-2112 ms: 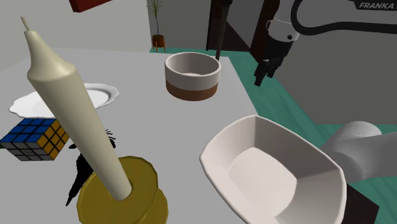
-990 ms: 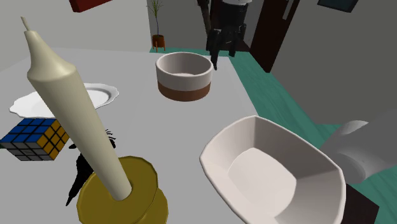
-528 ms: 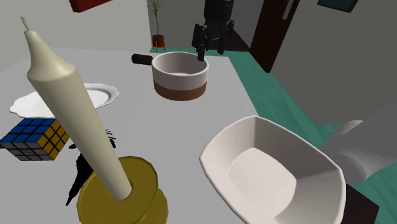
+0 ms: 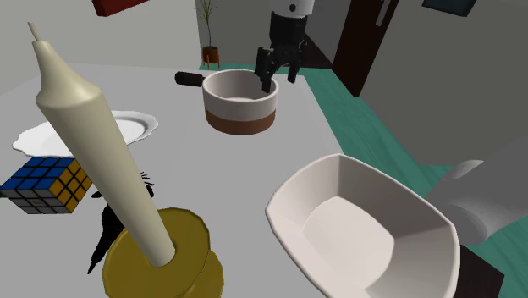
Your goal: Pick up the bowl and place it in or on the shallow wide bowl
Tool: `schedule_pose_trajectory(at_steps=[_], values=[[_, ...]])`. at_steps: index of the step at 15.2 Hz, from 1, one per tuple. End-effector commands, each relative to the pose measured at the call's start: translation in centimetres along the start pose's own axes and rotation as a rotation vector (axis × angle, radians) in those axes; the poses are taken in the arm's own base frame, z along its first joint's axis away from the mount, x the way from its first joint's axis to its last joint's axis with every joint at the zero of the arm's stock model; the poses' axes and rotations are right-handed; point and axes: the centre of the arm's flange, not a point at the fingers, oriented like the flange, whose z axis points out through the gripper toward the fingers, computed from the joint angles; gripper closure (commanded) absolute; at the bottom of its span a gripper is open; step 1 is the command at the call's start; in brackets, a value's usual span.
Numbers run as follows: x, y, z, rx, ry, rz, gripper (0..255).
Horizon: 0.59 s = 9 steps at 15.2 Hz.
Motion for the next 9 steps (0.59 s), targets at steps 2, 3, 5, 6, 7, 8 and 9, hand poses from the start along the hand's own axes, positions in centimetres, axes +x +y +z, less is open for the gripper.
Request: schedule_pose_trajectory(at_steps=[2,3,5,6,7,8,9], values=[[0.02,0.02,0.04,0.0,0.0,0.0,0],[0.02,0.02,0.04,0.0,0.0,0.0,0],[0.03,0.02,0.05,0.0,0.0,0.0,255],[0.04,0.03,0.05,0.0,0.0,0.0,255],[0.06,0.03,0.04,0.0,0.0,0.0,255],[0.05,0.07,0.03,0.0,-0.001,0.0,255],[0.1,0.1,0.01,0.0,-0.001,0.0,255]])
